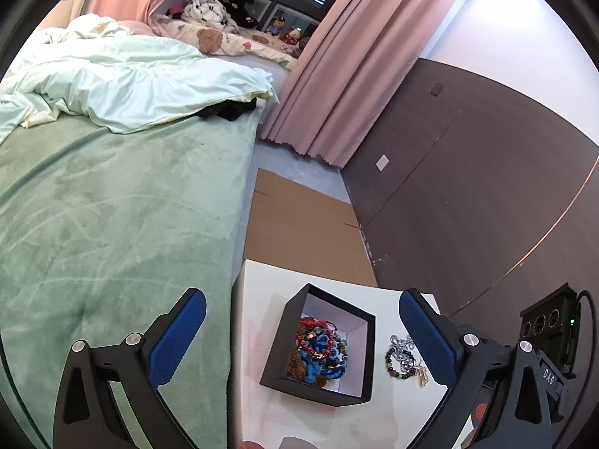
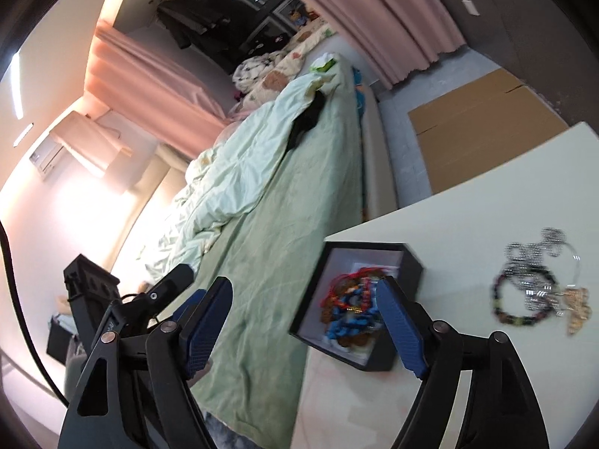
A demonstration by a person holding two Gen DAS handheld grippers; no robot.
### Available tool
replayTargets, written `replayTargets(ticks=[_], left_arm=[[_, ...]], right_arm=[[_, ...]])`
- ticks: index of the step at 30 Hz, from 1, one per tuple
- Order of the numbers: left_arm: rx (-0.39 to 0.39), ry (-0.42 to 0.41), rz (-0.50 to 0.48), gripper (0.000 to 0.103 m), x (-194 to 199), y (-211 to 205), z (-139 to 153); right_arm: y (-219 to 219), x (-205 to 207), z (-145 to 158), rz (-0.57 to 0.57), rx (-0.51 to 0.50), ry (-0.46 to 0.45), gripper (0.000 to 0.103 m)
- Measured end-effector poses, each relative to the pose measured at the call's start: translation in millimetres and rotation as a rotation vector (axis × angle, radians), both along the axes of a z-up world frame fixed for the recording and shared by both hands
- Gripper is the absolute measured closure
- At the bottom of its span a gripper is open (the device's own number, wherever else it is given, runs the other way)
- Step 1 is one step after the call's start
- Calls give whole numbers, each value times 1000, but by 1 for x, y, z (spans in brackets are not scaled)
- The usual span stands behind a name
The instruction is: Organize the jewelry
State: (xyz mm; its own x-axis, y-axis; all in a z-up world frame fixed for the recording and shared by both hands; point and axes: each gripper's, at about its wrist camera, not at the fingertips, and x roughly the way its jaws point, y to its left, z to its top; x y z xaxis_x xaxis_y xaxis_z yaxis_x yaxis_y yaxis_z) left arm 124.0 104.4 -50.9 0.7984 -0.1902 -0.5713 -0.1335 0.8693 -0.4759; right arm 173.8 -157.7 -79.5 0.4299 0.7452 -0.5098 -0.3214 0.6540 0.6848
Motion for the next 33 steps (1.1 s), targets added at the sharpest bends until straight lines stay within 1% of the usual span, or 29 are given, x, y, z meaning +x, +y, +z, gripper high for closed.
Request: replayTargets(ticks=[4,6,11,15,21,23,25,26,28,30,33], left_arm=[[6,-7,-25,0,-2,-8,1],[24,-8,-29,0,-3,-14,2],[50,-1,-71,0,-3,-35,1],[93,21,-107,0,-1,-56,-1],[131,38,-161,0,3,-83,-5],[143,34,-174,0,4,-91,-5],[155,35,-179,0,5,-98,-7],[160,35,-175,0,5,-100,-7],[176,26,-172,0,6,-106,-7],[194,27,-173,0,8,-110,-9],[206,42,-182,0,13,-113,-12]], right_arm=[[-33,-5,5,-87,-31,-2,23],[-47,-9,8,-134,-58,-10,23],[-74,-11,11,-179,-78,-5,23],[-87,-12,8,-211,-163,9,23],[-104,-8,-6,-231,-298,66,24],[-104,-7,-11,-216,-328,78,32],[-103,-5,-19,-201,-351,98,46],[-102,-4,-24,-194,-359,114,49],[-100,0,-33,-185,-377,144,64],[-100,4,-41,-181,-395,170,69],[-96,12,-51,-174,-433,193,70]])
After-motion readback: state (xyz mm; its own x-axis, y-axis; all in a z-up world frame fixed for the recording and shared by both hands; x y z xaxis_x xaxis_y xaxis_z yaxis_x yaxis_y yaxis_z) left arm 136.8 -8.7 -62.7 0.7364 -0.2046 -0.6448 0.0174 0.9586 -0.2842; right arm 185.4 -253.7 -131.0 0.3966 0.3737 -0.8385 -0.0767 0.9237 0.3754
